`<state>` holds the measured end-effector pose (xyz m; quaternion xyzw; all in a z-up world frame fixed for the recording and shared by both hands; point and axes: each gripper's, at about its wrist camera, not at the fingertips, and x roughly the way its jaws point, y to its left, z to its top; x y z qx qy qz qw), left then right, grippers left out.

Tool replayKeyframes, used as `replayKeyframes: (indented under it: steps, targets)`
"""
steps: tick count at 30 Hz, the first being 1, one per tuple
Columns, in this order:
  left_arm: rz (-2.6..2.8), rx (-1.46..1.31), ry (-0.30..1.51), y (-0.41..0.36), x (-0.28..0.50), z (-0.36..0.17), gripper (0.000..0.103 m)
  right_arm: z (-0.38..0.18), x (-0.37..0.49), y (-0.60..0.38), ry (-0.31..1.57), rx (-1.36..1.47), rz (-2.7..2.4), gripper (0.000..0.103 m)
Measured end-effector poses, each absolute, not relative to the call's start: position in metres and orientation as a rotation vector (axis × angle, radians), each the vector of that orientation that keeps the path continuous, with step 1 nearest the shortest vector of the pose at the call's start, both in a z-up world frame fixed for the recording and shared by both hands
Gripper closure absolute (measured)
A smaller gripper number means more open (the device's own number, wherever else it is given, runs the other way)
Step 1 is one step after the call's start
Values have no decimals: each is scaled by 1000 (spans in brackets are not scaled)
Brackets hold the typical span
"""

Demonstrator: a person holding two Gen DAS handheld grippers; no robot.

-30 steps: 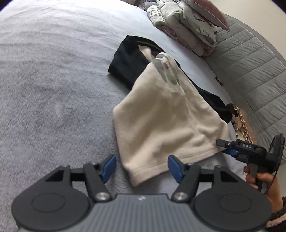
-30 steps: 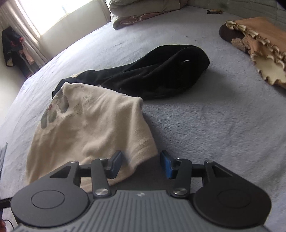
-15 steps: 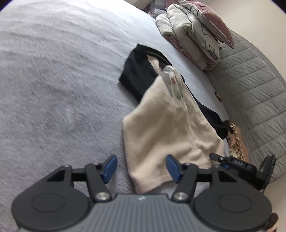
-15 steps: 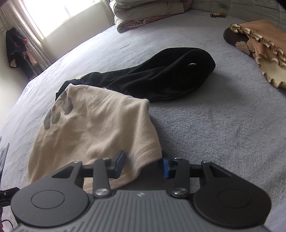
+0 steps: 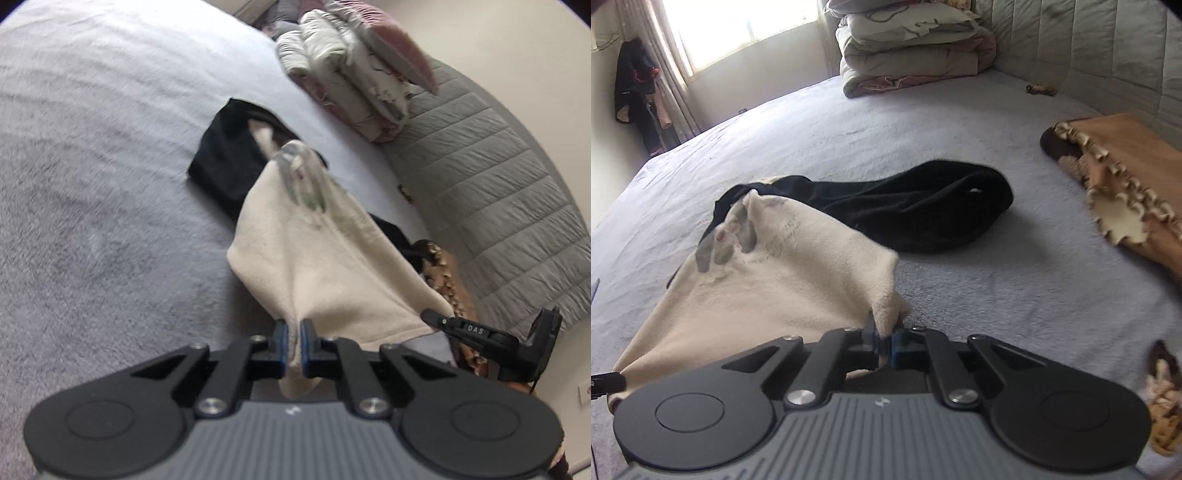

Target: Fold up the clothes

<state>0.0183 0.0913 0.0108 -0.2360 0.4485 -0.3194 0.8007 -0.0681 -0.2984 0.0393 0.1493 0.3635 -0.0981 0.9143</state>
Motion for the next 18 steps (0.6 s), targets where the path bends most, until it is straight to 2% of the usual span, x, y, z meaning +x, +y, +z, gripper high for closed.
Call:
replayKeyframes:
  steps: [6,13,15,16,17,18]
  targets:
    - [-740,-457,1010,84,12,10,96,53,-84,-295,770,241,-231,97]
    - [-733,-367,1092,76,11,-3,93,31,-84,-298,847,258,-255,93]
    - [-699,-354,1105,78,13,-6,81,29,-82,-298,861,268,-267,83]
    - [-690,-361,1110,80,14,-5,68,30,-82,-299,861,272,-270,78]
    - [-686,-373,1106,83,15,-4,59,32,-82,-299,856,272,-271,70]
    - [-682,-388,1093,86,17,-3,56,35,-82,-299,848,269,-272,64]
